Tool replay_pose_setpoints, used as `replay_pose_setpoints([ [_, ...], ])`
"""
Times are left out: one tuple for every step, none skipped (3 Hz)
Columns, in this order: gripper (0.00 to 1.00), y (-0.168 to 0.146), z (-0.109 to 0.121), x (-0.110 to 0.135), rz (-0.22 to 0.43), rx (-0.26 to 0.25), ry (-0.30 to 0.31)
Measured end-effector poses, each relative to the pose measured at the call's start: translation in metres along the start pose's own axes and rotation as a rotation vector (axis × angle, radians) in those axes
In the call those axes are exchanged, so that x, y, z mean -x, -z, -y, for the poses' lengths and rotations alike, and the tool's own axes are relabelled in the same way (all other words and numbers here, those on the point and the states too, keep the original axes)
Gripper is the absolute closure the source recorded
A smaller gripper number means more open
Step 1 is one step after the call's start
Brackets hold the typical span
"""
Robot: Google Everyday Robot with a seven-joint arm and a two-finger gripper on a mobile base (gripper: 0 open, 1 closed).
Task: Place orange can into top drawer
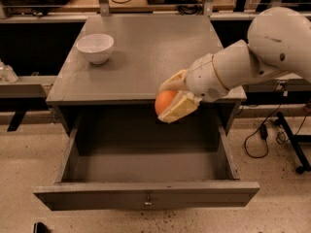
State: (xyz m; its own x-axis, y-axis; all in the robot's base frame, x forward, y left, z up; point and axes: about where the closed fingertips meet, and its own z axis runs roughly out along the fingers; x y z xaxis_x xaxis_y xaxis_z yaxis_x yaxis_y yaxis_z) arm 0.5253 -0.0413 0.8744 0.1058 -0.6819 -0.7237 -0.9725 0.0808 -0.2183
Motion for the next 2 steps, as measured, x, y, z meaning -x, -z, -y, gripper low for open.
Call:
replay_pose_setpoints([
  [1.00, -0.029, -0.015, -0.038, 0.048, 0.016, -0.039],
  [1.00, -0.082, -0.030, -0.099, 0.144, 0.051, -0.106],
])
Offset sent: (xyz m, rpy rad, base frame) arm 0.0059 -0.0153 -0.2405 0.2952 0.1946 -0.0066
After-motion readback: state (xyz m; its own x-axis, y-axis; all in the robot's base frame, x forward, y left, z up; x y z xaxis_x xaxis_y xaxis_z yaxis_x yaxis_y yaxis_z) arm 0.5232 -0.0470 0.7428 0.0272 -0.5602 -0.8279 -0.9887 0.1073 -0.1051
